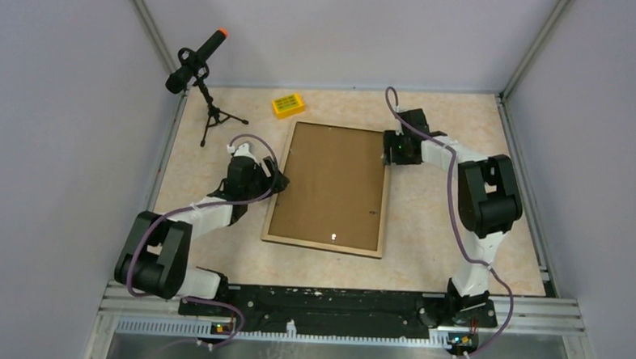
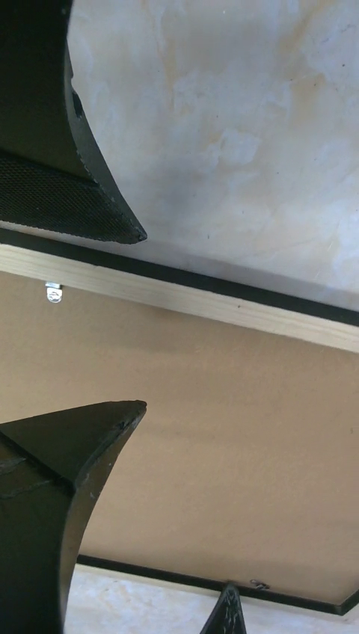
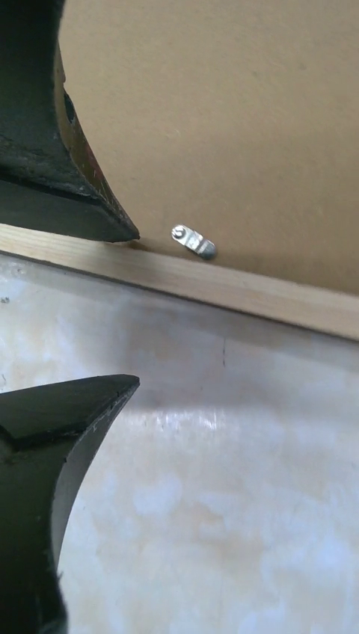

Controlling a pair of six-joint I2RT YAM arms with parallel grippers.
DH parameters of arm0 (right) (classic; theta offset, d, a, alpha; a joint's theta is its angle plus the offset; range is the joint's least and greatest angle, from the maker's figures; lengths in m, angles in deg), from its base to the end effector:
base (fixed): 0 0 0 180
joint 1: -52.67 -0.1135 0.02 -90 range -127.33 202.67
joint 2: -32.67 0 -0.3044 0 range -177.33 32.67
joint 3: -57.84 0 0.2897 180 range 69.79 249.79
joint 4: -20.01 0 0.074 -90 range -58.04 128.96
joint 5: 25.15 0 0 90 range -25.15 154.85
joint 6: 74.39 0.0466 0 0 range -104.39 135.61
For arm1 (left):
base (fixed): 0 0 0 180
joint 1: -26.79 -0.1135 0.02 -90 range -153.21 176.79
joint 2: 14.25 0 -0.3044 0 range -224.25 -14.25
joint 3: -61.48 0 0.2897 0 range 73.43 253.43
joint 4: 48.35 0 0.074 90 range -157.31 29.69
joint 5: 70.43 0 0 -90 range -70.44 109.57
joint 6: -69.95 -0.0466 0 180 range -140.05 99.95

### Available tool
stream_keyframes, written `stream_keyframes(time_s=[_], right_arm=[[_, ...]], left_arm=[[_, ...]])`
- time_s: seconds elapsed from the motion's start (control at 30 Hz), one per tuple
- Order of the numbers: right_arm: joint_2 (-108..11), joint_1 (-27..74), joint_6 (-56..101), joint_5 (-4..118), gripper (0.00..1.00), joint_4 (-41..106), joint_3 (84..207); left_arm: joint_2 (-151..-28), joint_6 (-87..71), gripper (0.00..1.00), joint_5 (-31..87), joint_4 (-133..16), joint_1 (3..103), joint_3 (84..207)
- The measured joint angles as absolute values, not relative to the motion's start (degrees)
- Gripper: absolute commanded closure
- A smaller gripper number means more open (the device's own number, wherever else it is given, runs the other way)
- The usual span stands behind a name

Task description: Put the photo into the frame

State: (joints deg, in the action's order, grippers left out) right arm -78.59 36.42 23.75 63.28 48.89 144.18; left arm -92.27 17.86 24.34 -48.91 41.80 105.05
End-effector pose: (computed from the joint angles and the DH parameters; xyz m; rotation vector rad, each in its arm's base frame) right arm 0.4454 0.1312 0.1778 -0.1896 2.5147 0.2079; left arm 0.2833 -0.0800 0.1783 -0.3981 2.2107 -0.6045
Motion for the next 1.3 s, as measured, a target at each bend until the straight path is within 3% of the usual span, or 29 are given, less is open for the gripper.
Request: stream_keyframes(time_s=[0.13, 0.5, 0.7, 0.9, 1.1, 1.3], right_arm=[[-79.66, 36.42, 28.12, 67.59, 0.42, 49.57, 146.47], [-81.30, 36.44, 41.08, 67.79, 0.40, 45.26, 146.60], [-80.65, 36.44, 43.81, 67.85, 0.39, 41.39, 144.07], [-80.76, 36.44, 45.01, 68.92, 0.46, 41.37, 144.07], [-80.76, 36.03, 46.09, 71.28, 0.52, 42.18, 144.07], [-81.02, 34.80, 46.57, 75.68, 0.65, 44.41, 145.36]], left_arm=[[-95.33, 18.40, 0.23, 23.14, -43.31, 41.97, 103.74], [-100.90, 18.80, 0.21, 23.23, -40.69, 42.06, 105.73], [-105.91, 18.97, 0.33, 25.11, -40.43, 42.06, 110.38], [-106.01, 19.32, 0.45, 25.87, -41.26, 42.08, 110.10], [-103.15, 22.08, 0.45, 27.79, -40.34, 43.13, 106.10], [-99.19, 24.92, 0.45, 27.84, -39.49, 43.31, 101.57]])
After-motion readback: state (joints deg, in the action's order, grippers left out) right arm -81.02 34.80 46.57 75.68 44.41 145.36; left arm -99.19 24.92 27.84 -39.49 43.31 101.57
